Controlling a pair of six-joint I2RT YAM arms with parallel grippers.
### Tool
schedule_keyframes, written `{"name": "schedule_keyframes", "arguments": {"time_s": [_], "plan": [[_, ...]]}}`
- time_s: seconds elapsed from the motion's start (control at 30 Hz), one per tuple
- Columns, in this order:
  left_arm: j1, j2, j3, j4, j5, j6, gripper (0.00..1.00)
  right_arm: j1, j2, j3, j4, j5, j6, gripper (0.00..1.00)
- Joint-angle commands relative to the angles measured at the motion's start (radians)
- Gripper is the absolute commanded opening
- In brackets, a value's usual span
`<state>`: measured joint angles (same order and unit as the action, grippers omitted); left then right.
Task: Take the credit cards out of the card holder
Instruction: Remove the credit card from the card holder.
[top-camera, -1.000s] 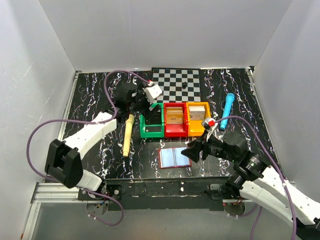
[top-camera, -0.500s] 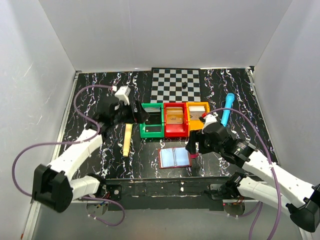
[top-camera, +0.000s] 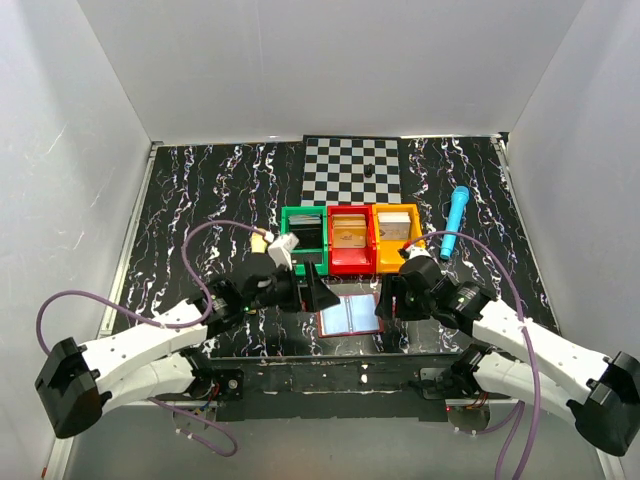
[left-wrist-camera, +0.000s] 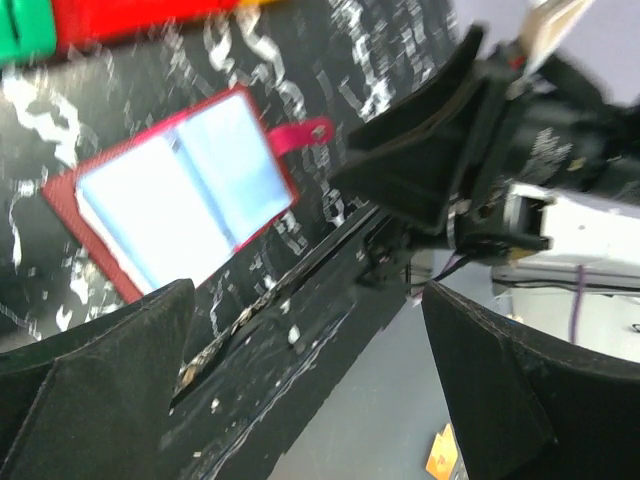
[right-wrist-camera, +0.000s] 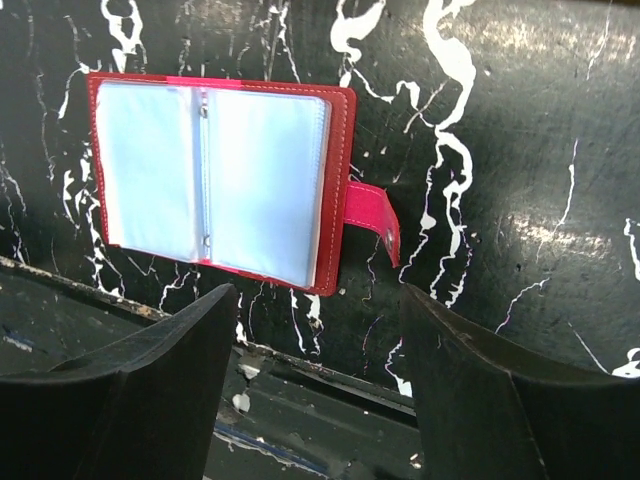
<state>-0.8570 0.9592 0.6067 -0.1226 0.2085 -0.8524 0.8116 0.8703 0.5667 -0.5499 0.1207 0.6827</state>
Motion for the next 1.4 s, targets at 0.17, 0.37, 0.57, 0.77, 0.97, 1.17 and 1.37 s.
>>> {"name": "schedule_keyframes", "arguments": {"time_s": [0.17,0.37,0.57,0.77,0.97,1.17,1.37], "plan": [[-0.105,-0.002,-0.084,0.009,-0.179,-0.109,0.90,-0.011,0.050,-0.037,0.061,0.074,0.095,0.67],[-0.105,0.065,-0.078,0.009,-0.190,-0.114,0.74,-0.068,0.136,-0.047,0.094,0.043,0.080,0.54],[-0.105,0.064,-0.088,0.009,-0.195,-0.114,0.66,-0.089,0.156,-0.051,0.122,0.019,0.058,0.42],[-0.105,0.098,-0.076,0.009,-0.195,-0.105,0.61,-0.092,0.193,-0.051,0.153,-0.009,0.040,0.30],[-0.105,0.156,-0.055,0.017,-0.175,-0.088,0.61,-0.091,0.196,-0.062,0.160,-0.064,0.040,0.05],[-0.105,0.245,-0.042,0.049,-0.143,-0.085,0.61,-0.089,0.098,-0.105,0.160,-0.113,0.064,0.01],[-0.105,0.335,-0.012,0.092,-0.130,-0.066,0.61,-0.089,0.030,-0.125,0.146,-0.174,0.051,0.01]]}}
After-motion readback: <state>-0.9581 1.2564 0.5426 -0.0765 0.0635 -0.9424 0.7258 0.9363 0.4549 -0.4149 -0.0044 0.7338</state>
